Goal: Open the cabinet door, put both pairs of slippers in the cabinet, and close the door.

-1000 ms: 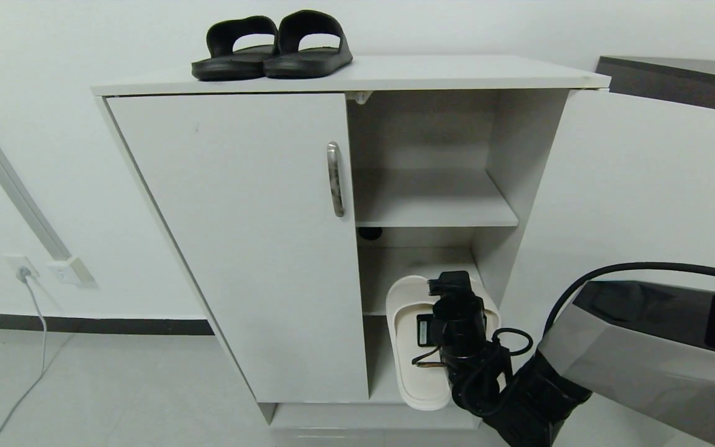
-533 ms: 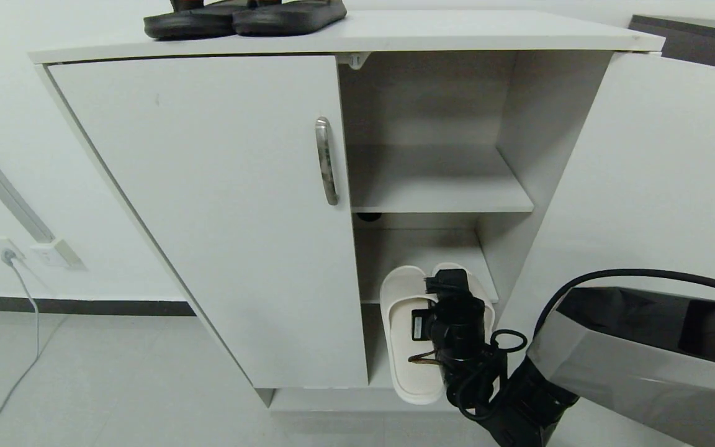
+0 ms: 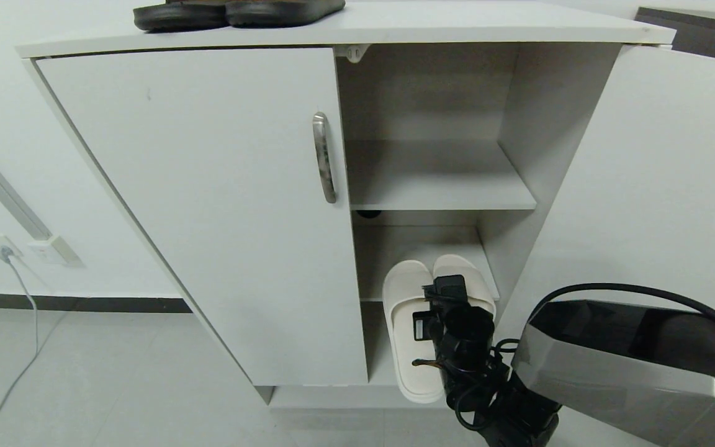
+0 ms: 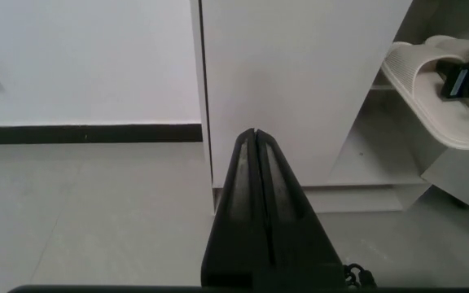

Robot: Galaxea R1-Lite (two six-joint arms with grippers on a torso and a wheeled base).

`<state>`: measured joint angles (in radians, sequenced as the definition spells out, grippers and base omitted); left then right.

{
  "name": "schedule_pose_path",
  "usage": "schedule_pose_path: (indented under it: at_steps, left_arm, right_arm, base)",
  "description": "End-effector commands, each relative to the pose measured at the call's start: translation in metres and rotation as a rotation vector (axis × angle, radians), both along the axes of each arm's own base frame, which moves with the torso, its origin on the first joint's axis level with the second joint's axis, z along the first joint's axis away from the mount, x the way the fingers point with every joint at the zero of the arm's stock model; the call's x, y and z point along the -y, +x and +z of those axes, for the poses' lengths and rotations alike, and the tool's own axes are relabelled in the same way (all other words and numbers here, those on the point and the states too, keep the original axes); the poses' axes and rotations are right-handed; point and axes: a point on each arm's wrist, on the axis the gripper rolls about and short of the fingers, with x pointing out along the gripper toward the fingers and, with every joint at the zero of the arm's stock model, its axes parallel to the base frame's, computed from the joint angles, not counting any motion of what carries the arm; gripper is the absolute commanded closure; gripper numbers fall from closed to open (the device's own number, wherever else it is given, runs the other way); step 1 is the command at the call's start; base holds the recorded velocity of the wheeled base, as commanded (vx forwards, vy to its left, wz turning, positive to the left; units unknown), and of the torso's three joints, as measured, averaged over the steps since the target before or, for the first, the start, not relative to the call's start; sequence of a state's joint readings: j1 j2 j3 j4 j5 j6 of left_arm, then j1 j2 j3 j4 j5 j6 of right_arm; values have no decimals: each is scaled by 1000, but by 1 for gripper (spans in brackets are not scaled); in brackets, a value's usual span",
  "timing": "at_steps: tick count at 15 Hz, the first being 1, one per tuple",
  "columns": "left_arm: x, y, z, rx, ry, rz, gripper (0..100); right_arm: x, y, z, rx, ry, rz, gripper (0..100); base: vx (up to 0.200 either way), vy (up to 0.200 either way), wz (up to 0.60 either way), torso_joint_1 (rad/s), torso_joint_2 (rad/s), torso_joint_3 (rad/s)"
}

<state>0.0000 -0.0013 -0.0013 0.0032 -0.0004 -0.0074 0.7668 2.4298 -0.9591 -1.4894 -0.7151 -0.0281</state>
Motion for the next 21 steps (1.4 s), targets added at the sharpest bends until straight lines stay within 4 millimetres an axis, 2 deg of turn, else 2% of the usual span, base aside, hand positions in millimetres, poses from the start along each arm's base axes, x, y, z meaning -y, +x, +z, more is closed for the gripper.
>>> schedule_pose_path:
  at_steps: [1,5,9,13,17,19,20,21]
  left_arm:
    - [0,0,0,-1,0,0,100]
    - [0,0,0,-1,0,-1,100]
    - [0,0,0,-1,0,0,100]
    - [0,0,0,-1,0,0,100]
    - [0,0,0,-1,0,0,100]
    - [0,0,0,-1,-2,0,100]
    - [0,0,0,-1,-2,0,100]
    - [0,0,0,-1,-2,-1,100]
  right_arm:
    - [0,0,-3,-5,-2,0,100]
    - [0,0,-3,-8,-4,0,100]
    - [3,3,-3,-6,-2,-7,100]
    - [3,13,-1,-22,12,-22,100]
    - [-9,45,10,-67,41,-21,100]
    - [-7,70,13,-71,38,-40,100]
    - [-6,71,13,-71,38,-41,100]
    - [-6,86,15,-62,47,-47,100]
  base:
    - [0,0,0,0,0,0]
    - [0,0,0,0,0,0]
    - [200,0,0,0,1,6]
    - [0,0,0,0,0,0]
    - [0,0,0,0,0,0]
    - [0,0,0,0,0,0]
    - [0,0,0,0,0,0]
    - [0,0,0,0,0,0]
